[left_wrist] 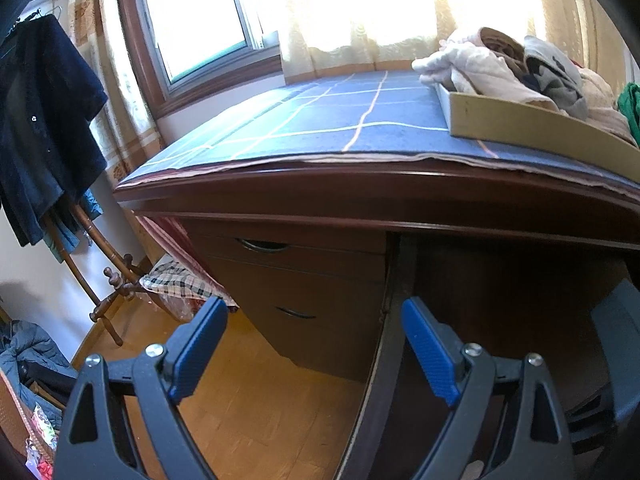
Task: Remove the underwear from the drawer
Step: 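Close the right gripper on the beige rolled sock, then lift the beige sock with the right gripper out of the drawer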
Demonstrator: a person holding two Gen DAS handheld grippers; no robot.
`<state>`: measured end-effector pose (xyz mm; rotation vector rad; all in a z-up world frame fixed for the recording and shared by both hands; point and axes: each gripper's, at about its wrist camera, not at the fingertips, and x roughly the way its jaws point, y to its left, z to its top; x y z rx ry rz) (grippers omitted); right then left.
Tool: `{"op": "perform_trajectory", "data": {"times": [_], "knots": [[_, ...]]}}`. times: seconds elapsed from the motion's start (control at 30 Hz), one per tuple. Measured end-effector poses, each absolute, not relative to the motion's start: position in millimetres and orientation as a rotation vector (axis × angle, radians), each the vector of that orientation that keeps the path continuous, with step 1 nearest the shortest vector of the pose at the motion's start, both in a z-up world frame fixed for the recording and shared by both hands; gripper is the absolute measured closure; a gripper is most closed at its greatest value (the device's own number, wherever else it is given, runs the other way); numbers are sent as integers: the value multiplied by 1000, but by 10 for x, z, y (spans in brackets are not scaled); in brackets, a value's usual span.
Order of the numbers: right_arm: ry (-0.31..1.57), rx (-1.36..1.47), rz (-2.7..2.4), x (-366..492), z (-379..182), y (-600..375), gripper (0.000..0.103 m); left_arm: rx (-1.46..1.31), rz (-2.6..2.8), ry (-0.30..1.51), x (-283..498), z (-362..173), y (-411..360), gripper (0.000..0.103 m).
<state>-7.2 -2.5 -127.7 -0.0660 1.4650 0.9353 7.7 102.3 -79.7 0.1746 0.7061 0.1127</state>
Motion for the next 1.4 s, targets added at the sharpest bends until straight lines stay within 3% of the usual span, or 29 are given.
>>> {"op": "perform_trajectory", "data": {"times": [0.2, 0.63, 0.83, 1.4], "knots": [[1402, -69, 848, -247, -1128, -206, 79, 186, 105, 700, 75, -799, 1000, 12], [1289, 17, 463, -203, -913, -849, 79, 203, 94, 697, 78, -788, 974, 12], [1294, 122, 383, -188, -918, -1078, 79, 215, 89, 701, 87, -806, 943, 12], [1345, 82, 346, -123, -1196, -798, 79, 245, 2, 719, 46, -777, 762, 12]]}}
